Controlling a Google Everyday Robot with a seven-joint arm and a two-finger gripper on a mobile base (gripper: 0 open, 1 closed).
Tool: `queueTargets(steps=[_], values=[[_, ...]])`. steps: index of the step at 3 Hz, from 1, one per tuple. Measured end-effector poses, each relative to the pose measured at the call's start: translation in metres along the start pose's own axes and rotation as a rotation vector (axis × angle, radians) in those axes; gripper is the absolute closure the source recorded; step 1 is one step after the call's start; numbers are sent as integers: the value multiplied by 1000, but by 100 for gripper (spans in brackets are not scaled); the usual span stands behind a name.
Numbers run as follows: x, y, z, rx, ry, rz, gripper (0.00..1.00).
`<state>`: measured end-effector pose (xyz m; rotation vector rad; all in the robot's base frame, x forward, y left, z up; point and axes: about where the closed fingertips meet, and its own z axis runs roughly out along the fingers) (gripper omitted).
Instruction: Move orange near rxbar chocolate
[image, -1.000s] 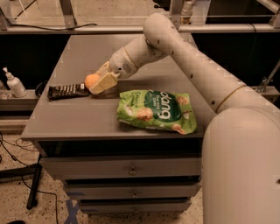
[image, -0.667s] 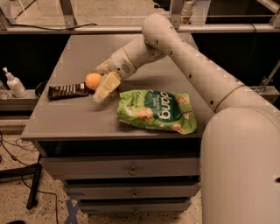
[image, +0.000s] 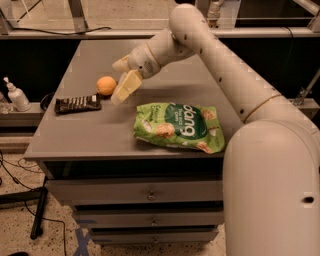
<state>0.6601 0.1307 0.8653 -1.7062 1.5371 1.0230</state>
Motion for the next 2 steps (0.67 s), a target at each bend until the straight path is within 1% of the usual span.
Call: queueTargets(steps=[1, 2], values=[[-28, -26, -49, 97, -54, -60, 0], [-48, -44, -92, 186, -92, -109, 0]])
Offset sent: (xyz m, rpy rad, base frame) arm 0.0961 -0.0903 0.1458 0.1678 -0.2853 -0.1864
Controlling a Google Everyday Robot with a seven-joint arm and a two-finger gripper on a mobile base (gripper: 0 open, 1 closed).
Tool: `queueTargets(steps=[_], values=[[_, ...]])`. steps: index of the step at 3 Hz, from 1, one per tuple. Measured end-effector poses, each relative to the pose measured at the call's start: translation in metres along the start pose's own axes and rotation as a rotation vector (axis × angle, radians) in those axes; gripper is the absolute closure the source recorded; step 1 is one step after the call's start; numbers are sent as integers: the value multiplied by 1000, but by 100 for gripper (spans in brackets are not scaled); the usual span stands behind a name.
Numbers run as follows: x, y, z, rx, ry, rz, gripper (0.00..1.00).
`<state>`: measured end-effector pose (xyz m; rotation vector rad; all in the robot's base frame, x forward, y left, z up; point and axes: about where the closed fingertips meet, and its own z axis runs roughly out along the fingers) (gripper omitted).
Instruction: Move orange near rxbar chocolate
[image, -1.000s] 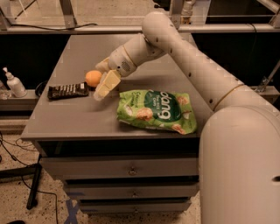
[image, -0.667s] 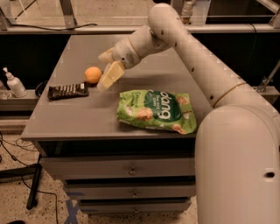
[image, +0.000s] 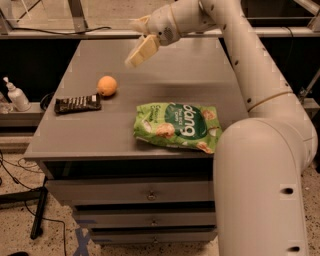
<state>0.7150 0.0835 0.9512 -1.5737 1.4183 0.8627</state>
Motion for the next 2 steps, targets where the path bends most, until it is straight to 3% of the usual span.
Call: queueTargets(steps=[1, 2], values=[[-17, -19, -45, 97, -34, -39, 0], [-25, -24, -90, 169, -46, -54, 0]])
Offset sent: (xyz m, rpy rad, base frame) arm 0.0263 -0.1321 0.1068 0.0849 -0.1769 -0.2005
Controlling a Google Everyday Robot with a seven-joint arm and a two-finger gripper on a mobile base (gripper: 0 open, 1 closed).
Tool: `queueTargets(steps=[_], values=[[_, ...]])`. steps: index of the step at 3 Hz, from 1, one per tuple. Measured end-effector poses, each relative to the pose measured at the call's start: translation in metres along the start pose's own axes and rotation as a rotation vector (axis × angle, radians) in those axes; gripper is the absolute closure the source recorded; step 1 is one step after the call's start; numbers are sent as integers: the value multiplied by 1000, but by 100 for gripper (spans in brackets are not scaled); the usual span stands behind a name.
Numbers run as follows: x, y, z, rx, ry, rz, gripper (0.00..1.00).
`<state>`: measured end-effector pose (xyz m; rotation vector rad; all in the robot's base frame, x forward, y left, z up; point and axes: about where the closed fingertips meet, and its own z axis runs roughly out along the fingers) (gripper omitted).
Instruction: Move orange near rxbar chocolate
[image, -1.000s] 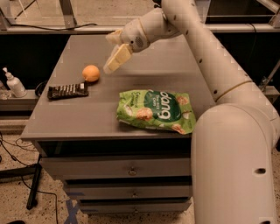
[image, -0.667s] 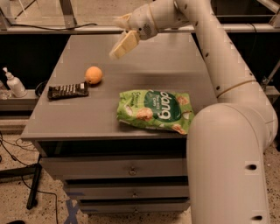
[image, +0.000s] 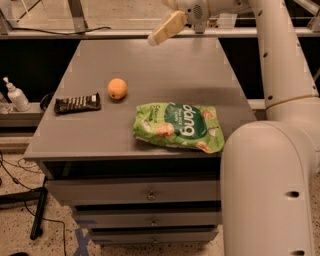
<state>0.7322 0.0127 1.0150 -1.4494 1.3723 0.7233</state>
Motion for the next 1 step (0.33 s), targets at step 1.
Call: queueTargets(steps=[1], values=[[-2, -2, -2, 6, -4, -4, 0]])
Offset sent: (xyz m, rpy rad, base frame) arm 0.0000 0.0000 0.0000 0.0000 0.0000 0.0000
